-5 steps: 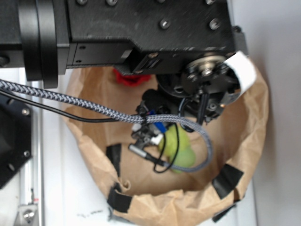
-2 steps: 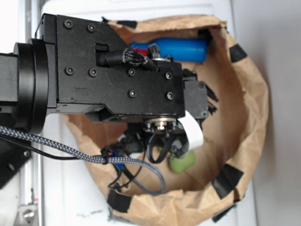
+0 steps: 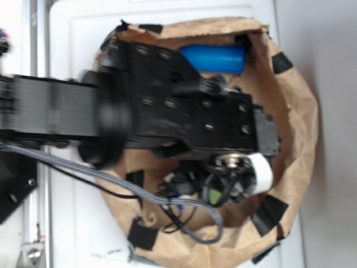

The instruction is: Grab the green animal.

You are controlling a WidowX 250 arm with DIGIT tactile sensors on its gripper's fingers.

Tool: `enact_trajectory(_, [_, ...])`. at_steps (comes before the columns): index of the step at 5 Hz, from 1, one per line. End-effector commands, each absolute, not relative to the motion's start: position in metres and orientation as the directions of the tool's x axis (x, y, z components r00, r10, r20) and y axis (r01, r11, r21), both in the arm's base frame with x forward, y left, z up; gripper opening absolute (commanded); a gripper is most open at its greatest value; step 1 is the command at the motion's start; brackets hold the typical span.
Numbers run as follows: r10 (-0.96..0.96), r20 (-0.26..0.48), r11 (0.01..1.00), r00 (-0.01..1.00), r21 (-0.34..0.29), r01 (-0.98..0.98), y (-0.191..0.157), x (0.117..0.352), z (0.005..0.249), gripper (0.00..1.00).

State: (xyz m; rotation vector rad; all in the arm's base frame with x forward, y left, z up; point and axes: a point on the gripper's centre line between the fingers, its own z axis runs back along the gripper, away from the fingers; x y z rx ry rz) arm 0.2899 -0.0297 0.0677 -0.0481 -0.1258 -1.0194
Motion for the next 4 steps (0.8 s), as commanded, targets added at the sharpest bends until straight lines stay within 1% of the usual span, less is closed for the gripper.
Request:
enact_trajectory(1, [-0.931, 0.06, 0.362, 0.359, 0.039, 0.931, -0.057, 0.271, 0.045, 1.0])
enact_trajectory(2, [-0.929, 0.023, 0.371, 0.37, 0.061, 0.927, -0.053, 0.264, 0.034, 1.0])
enact_trajectory(3, [-0.927, -0.005, 0.373, 0.375, 0.077, 0.925, -0.056, 0.264, 0.025, 1.0])
enact_trajectory(4, [-0.916, -0.006, 0.399, 0.401, 0.094, 0.912, -0.056, 0.263, 0.02, 0.0])
